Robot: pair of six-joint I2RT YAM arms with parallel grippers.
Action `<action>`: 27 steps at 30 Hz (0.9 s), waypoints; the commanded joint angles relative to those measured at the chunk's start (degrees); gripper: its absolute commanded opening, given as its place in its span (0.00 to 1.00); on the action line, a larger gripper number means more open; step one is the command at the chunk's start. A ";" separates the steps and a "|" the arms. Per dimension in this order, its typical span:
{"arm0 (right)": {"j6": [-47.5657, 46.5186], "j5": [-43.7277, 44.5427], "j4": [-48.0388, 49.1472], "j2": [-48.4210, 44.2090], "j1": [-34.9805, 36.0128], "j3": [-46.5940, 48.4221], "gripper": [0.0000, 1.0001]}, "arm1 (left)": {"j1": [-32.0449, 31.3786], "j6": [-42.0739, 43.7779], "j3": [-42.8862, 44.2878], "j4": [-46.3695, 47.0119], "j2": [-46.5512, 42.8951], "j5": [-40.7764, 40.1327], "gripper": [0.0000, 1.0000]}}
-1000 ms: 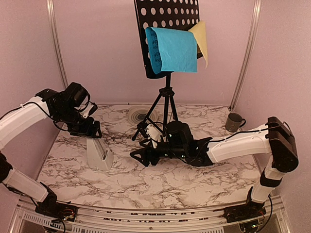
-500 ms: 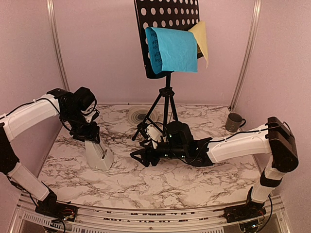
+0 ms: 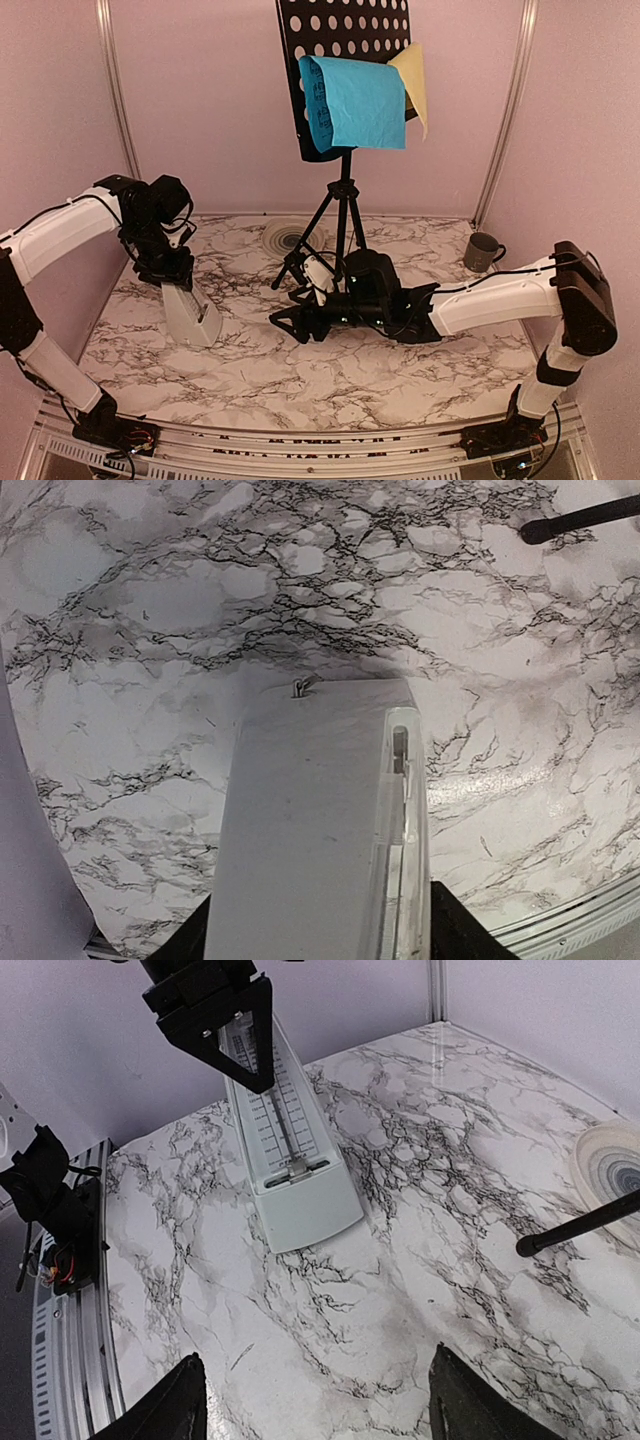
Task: Pack up the instrument practice props
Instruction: Move the metronome to the center of the board.
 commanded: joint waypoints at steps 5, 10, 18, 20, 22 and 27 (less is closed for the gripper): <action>0.40 0.67 0.44 -2.58 -0.37 -1.04 0.73 | 5.69 2.47 6.72 -2.20 1.71 -4.80 0.45; 0.40 1.20 0.29 -3.53 -0.28 -1.52 0.73 | 9.00 4.42 9.60 -1.12 5.17 -7.24 0.44; 0.48 2.04 0.35 -4.76 -0.31 -2.71 0.73 | 12.05 4.59 7.43 3.51 4.68 -6.38 0.46; 0.56 2.15 0.35 -4.77 -0.30 -2.80 0.73 | 12.02 4.73 6.16 4.26 4.81 -5.08 0.53; 0.55 2.13 0.27 -4.77 -0.32 -2.79 0.73 | 12.05 4.76 5.09 4.88 5.29 -3.97 0.60; 0.42 2.35 0.07 -5.36 -0.31 -2.93 0.73 | 12.03 4.42 1.54 7.00 5.39 -2.59 0.70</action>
